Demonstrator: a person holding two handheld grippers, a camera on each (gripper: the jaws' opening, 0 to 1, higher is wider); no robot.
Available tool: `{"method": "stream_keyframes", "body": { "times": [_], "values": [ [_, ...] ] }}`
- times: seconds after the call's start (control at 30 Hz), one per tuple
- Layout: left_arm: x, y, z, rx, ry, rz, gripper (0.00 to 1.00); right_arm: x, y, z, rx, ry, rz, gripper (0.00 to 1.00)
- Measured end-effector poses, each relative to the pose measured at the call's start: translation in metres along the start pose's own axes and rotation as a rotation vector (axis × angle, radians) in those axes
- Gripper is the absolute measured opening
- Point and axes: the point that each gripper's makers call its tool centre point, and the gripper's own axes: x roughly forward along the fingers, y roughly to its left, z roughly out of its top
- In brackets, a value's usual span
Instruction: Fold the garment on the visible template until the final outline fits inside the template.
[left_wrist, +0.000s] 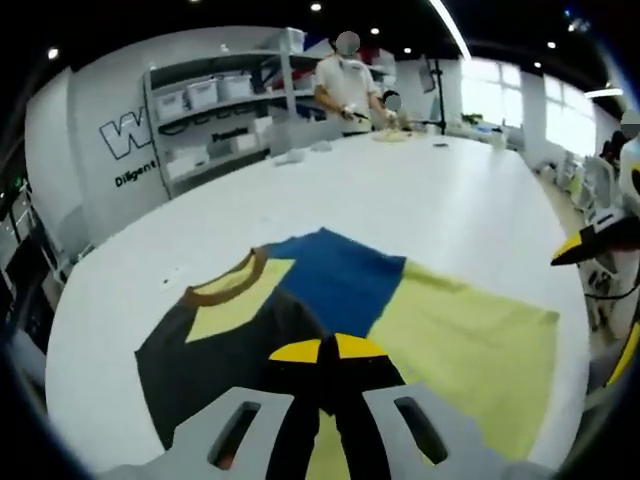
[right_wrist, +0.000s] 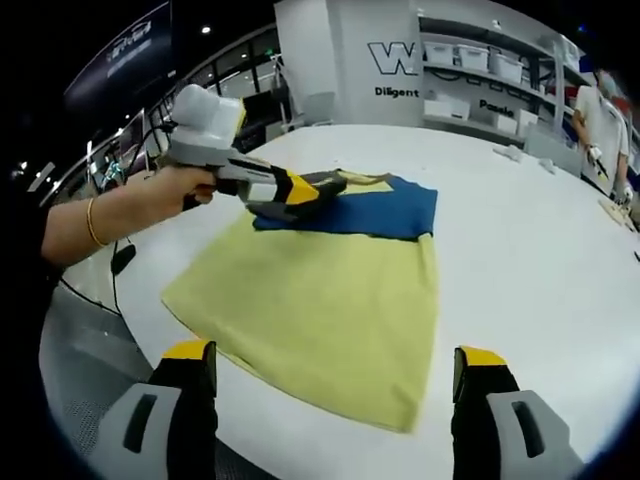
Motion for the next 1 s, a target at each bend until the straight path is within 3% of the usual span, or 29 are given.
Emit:
{"method": "stream_keyframes", "body": {
  "times": [0.2, 0.3, 0.5, 0.73, 0.93, 1.0],
  "values": [
    [0.006, -0.008, -0.008, -0.088, 0.000, -0.037, 0.02, 0.000, 0.000, 0.000, -0.001, 0.002, 0.000, 0.96],
    [0.007, -0.012, -0.004, -0.143, -0.024, -0.063, 0.05, 0.001, 0.000, 0.000, 0.003, 0.001, 0.002, 0.96],
    [0.002, -0.013, 0.008, -0.070, -0.064, -0.055, 0.21, 0.001, 0.001, 0.003, 0.002, -0.007, 0.001, 0.96],
    [0.003, 0.011, -0.010, -0.076, -0.005, -0.001, 0.30, 0.000, 0.002, 0.002, 0.005, -0.010, -0.003, 0.96],
    [0.009, 0.015, -0.017, -0.064, 0.004, -0.019, 0.28, 0.000, 0.003, -0.001, -0.005, 0.005, -0.002, 0.96],
    [0.013, 0.015, -0.025, -0.111, 0.032, -0.033, 0.28, 0.000, 0.002, 0.001, -0.006, 0.004, -0.004, 0.96]
  ]
}}
